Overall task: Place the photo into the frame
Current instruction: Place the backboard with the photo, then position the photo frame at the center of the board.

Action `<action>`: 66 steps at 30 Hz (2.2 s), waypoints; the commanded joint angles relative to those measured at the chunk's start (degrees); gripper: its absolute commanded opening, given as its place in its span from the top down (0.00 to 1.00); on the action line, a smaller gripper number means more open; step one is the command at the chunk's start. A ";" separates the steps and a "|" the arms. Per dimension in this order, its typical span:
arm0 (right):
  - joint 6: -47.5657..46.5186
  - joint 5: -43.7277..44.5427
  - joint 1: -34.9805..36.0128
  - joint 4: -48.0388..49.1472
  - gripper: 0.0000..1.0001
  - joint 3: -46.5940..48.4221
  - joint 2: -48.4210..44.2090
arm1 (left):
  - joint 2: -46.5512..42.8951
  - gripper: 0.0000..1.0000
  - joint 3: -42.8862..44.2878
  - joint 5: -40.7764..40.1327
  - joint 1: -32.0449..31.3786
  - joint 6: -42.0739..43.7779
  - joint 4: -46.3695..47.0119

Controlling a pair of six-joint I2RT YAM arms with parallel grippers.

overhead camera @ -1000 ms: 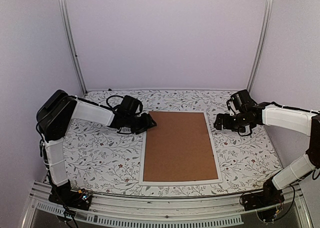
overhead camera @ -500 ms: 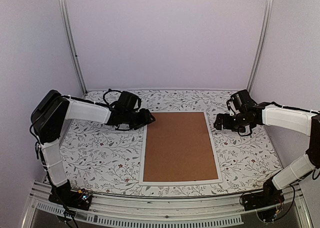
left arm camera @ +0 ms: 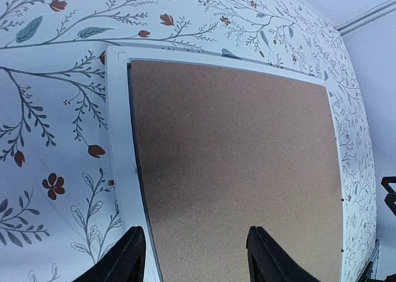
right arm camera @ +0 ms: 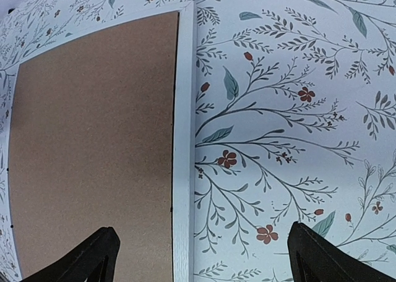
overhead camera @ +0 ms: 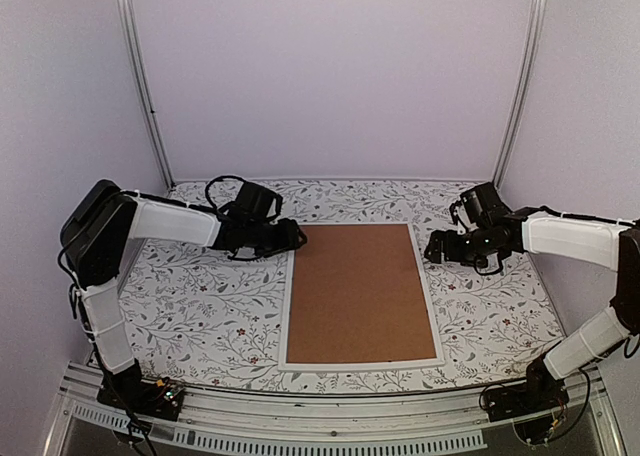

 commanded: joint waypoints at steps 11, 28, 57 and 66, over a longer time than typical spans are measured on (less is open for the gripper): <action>0.43 -8.10 1.18 7.15 0.01 -7.37 1.99 | -0.50 0.34 2.75 5.08 5.48 10.76 -2.37; -1.89 -9.36 2.90 8.30 0.45 -5.95 11.05 | 1.49 0.14 4.09 12.21 8.62 12.21 2.35; -22.55 -20.71 2.73 2.61 0.92 11.97 22.06 | 7.32 0.14 14.11 12.71 9.41 37.63 -6.18; -25.77 -20.60 2.66 1.39 0.63 17.52 26.07 | 11.33 0.14 17.01 15.41 9.61 40.74 -9.13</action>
